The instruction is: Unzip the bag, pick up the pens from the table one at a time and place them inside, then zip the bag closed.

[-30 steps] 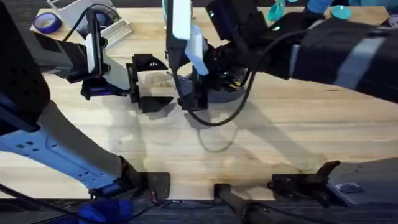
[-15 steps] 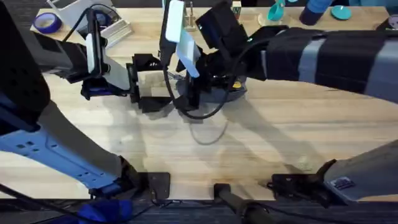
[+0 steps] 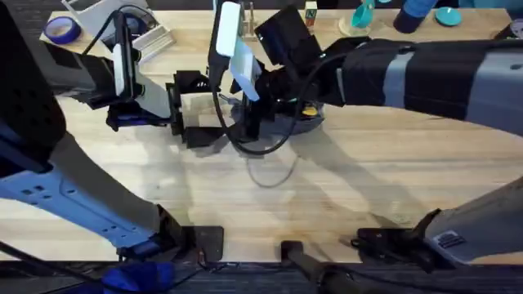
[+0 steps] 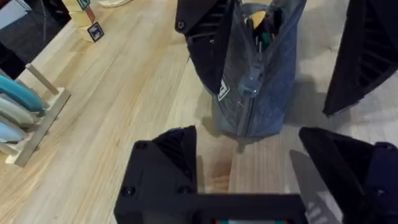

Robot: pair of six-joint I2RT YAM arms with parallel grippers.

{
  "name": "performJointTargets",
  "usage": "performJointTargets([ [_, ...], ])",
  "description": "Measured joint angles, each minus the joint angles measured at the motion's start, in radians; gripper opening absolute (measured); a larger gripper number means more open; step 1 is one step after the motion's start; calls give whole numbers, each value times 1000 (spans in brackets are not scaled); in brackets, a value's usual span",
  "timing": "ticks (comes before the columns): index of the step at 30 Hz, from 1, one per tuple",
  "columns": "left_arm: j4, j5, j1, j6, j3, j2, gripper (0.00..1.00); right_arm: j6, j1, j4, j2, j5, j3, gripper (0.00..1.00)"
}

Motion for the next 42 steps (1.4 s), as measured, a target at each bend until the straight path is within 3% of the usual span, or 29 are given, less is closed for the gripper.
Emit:
performJointTargets([
  [5,0,0,0,0,0,0,993,3,0,1,0,2,0,934],
  [11,0,0,0,0,0,0,994,3,0,1,0,2,0,825],
  [37,0,0,0,0,0,0,993,3,0,44,30,21,0,809],
  [40,0,0,0,0,0,0,993,3,0,44,30,22,0,792],
  [42,0,0,0,0,0,0,993,2,0,44,30,22,0,729],
])
